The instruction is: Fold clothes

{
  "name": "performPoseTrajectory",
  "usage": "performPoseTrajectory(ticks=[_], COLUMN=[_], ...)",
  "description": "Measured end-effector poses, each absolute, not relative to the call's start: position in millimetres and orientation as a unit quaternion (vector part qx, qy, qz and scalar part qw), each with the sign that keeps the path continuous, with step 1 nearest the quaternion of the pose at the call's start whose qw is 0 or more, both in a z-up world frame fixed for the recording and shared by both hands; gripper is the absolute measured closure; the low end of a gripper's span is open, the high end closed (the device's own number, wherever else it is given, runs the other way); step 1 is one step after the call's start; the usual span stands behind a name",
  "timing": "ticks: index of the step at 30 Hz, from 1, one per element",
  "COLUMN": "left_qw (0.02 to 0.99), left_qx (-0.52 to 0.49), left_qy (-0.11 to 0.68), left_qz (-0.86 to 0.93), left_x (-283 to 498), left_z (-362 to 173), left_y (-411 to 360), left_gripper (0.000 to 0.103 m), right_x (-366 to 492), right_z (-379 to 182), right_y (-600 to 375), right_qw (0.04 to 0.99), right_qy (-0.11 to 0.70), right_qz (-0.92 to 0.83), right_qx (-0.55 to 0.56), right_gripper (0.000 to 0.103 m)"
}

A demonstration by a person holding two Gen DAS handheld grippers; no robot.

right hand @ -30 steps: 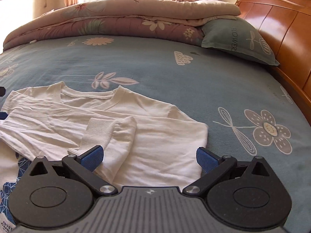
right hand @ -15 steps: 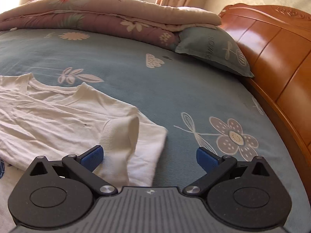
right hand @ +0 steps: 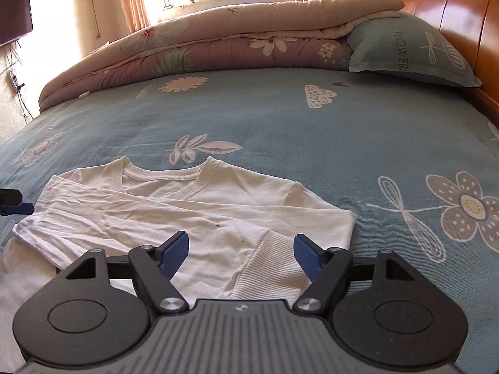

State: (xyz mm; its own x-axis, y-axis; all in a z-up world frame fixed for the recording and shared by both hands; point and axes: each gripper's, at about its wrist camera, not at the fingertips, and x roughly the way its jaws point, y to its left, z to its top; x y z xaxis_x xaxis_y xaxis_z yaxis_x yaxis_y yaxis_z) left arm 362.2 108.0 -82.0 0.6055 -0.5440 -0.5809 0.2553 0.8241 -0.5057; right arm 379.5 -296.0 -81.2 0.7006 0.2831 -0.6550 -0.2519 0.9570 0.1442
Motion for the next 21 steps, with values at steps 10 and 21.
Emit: performPoseTrajectory(ticks=[10,21], left_qw=[0.879,0.89], left_qx=[-0.095,-0.091], left_qy=[0.404,0.401], left_qz=[-0.235,-0.199], left_x=[360,393], left_z=[-102,-106], left_y=[83,98], left_gripper=[0.002,0.001], right_x=[407,395], right_z=[-108,-96], right_y=[-272,-265], right_qw=[0.903,0.911], right_qy=[0.383,0.368], right_qz=[0.197,0.186], right_qx=[-0.004,-0.014], right_gripper=[0.062,0.053])
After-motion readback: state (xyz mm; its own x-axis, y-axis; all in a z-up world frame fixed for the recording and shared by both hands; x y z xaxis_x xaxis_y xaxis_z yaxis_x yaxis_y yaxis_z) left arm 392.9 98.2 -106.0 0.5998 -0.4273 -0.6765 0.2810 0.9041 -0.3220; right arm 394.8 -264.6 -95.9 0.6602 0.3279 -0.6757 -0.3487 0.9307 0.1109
